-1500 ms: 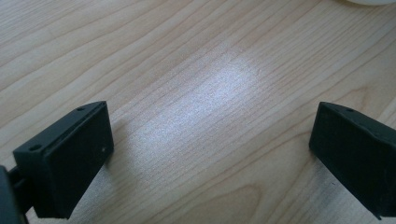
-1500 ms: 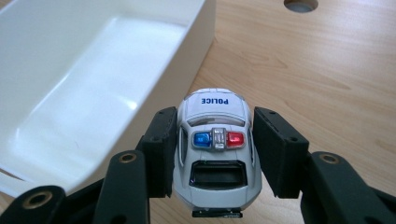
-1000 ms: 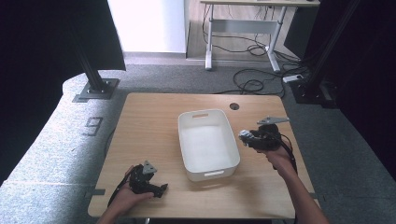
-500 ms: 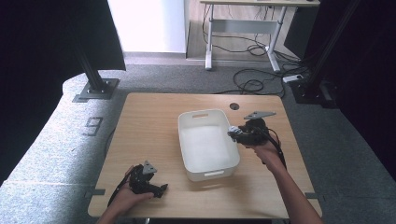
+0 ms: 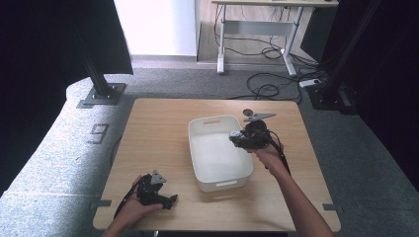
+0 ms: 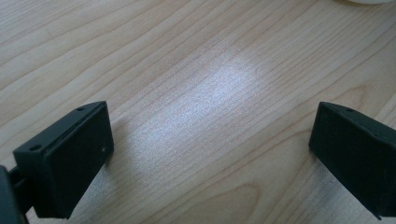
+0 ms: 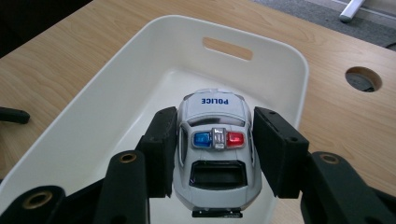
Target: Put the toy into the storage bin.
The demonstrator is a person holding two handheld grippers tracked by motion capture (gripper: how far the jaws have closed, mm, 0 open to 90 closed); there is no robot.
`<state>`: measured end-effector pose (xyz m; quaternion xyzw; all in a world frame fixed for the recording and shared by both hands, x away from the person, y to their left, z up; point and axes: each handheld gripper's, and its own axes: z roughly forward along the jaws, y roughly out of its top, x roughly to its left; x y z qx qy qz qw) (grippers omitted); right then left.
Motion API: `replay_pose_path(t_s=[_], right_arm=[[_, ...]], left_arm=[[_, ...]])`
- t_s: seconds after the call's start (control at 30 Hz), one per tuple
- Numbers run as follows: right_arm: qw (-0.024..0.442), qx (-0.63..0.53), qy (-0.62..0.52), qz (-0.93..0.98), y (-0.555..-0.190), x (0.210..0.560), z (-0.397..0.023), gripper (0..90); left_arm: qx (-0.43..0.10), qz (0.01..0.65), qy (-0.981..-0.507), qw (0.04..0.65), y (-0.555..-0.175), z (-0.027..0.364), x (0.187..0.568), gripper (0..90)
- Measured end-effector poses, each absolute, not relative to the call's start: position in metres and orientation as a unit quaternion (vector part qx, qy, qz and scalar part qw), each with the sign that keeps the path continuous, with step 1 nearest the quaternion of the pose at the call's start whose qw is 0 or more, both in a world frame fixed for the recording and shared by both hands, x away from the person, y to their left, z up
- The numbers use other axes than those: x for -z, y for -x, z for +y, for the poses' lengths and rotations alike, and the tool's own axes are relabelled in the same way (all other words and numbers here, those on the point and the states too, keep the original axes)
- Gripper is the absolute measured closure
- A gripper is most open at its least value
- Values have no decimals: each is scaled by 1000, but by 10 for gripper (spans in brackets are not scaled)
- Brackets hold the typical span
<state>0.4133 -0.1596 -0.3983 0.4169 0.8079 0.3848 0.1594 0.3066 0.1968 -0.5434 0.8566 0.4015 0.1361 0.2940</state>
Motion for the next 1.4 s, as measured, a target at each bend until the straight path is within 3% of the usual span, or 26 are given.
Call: replay_pose_path(t_s=[0.27,1.4], right_arm=[[144,-377,-412,817,-426,404,-126,514],[103,-328,-427,836,-454,459,-57,513]], left_arm=[[-135,399,-858,294,-306,197,543,0],[-132,395,-861,293,-306,195,543,0]])
